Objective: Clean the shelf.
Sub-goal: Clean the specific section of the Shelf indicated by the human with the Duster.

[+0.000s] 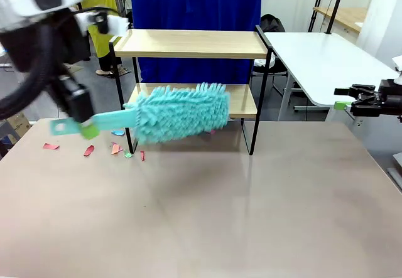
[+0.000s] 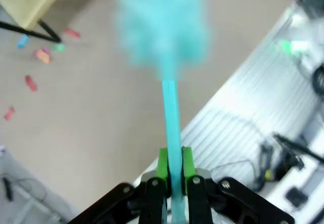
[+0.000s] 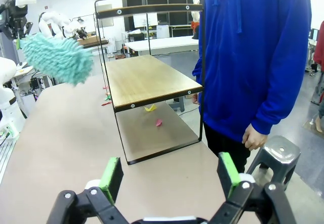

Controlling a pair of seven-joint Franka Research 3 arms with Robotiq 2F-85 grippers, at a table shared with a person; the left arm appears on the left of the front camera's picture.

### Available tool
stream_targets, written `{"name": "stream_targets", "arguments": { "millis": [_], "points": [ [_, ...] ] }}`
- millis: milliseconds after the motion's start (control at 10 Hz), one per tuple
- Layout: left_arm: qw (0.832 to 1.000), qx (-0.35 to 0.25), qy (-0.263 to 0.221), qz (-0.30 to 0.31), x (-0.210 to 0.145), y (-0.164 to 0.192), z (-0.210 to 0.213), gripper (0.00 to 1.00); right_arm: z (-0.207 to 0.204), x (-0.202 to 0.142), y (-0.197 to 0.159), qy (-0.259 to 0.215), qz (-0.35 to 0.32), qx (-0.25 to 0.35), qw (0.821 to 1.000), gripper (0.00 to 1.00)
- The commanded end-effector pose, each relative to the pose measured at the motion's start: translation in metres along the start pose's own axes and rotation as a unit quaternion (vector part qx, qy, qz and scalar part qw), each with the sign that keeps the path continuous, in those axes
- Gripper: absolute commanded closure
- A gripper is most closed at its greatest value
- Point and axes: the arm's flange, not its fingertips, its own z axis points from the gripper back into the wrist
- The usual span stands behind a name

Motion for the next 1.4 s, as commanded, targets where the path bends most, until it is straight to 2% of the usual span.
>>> {"name": "stream_targets", "arguments": {
  "millis": [0, 300, 500, 700, 800, 1300],
  "points": [
    [0.997, 0.012, 0.060, -0.038, -0.024, 0.023, 0.005, 0.87, -0.002, 0.005, 0.000, 0.012, -0.005, -0.003, 1.000, 0.00],
    [0.983, 0.025, 0.164, -0.083, -0.062, 0.051, 0.016, 0.87, -0.002, 0.005, 0.000, 0.012, -0.005, -0.003, 1.000, 0.00],
    [0.969, 0.032, 0.219, -0.106, -0.072, 0.061, 0.029, 0.87, -0.002, 0.005, 0.000, 0.012, -0.005, -0.003, 1.000, 0.00],
    [0.967, 0.024, 0.224, -0.118, -0.066, 0.070, 0.036, 0.87, -0.002, 0.005, 0.000, 0.012, -0.005, -0.003, 1.000, 0.00],
    [0.972, 0.027, 0.216, -0.090, -0.076, 0.060, 0.021, 0.87, -0.002, 0.005, 0.000, 0.012, -0.005, -0.003, 1.000, 0.00],
    [0.972, 0.027, 0.216, -0.090, -0.076, 0.060, 0.021, 0.87, -0.002, 0.005, 0.000, 0.012, -0.005, -0.003, 1.000, 0.00]
  ]
}}
